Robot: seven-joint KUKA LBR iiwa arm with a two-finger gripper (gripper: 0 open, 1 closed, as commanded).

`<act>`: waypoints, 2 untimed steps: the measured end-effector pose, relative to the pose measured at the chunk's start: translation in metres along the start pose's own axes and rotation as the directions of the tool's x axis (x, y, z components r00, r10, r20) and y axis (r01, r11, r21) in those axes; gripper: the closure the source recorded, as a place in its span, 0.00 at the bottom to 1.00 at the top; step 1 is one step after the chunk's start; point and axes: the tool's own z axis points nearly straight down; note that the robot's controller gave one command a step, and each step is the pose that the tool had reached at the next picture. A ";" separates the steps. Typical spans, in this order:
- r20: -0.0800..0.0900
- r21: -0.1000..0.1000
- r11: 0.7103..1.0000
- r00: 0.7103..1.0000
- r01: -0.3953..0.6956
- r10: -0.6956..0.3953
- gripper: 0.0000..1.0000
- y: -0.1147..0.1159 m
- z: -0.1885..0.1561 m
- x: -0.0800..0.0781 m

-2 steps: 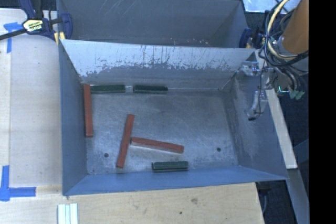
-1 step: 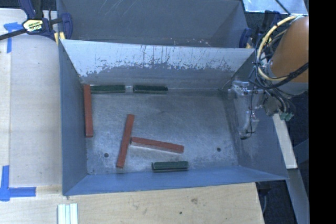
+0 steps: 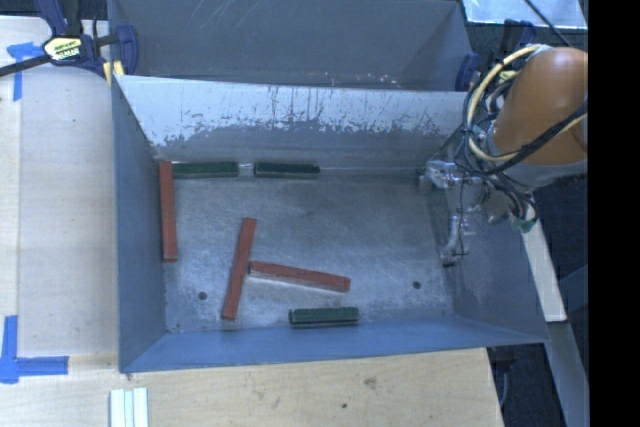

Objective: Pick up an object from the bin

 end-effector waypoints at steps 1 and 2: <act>-0.005 -0.002 0.997 0.997 -0.077 0.077 0.00 0.033 0.031 0.034; -0.014 -0.002 0.999 0.999 -0.049 0.049 0.00 0.057 0.029 0.041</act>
Offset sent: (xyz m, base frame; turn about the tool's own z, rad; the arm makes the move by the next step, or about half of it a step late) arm -0.0133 0.0763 -0.0230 -0.0767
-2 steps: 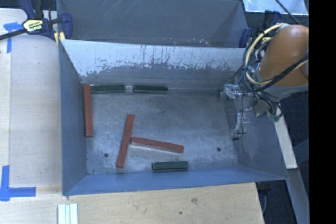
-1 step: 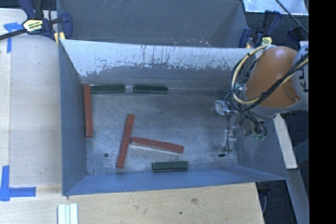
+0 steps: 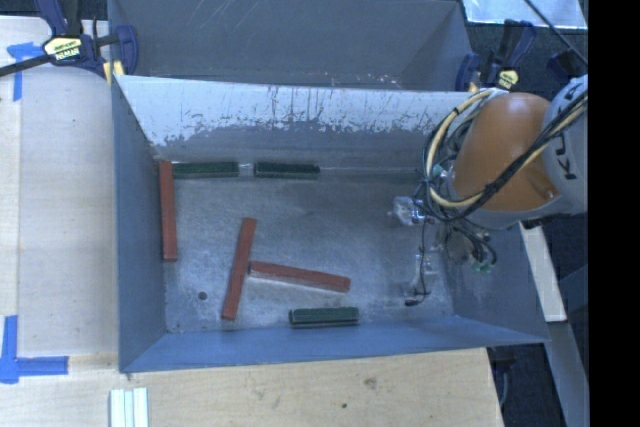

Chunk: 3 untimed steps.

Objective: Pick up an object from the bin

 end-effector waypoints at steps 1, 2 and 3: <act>0.012 0.002 0.992 0.992 0.126 -0.126 0.00 0.016 -0.004 0.005; 0.006 0.000 0.999 0.999 -0.047 0.047 0.00 0.033 -0.001 0.012; 0.005 -0.001 0.991 0.991 -0.135 0.135 0.00 0.053 0.000 0.010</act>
Offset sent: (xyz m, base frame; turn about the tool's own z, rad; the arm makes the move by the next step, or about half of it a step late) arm -0.0104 0.0486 -0.0006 0.1614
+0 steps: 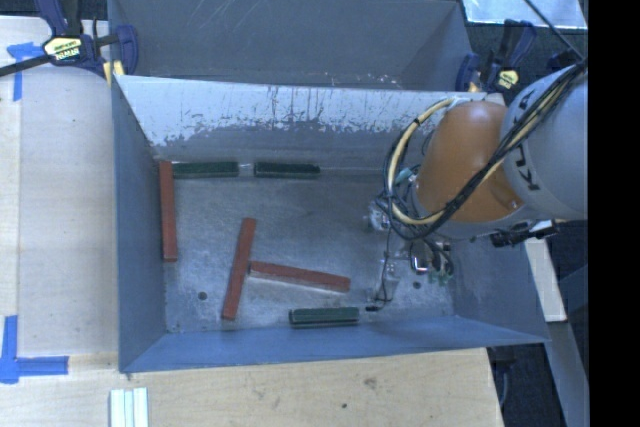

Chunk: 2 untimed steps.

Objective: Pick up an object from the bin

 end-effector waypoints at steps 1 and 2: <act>0.004 0.001 0.942 0.942 0.336 -0.336 0.00 0.047 -0.005 -0.002; 0.003 0.000 0.982 0.982 0.186 -0.186 1.00 0.083 0.014 0.020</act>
Offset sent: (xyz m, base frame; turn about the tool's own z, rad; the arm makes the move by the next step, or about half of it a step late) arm -0.0105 0.0843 -0.0147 -0.1849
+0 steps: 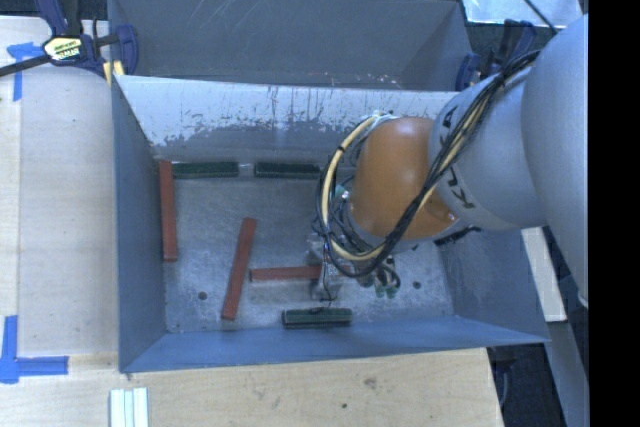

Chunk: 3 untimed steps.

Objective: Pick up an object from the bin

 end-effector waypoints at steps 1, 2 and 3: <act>0.000 0.000 1.000 1.000 0.000 0.000 1.00 0.000 0.000 0.000; -0.007 0.001 1.000 1.000 0.010 -0.010 1.00 -0.007 -0.044 -0.002; 0.005 -0.001 1.000 1.000 -0.028 0.028 1.00 0.005 -0.088 -0.008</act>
Offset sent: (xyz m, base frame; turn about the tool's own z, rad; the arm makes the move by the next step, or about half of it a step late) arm 0.0061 -0.0102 0.0675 -0.0148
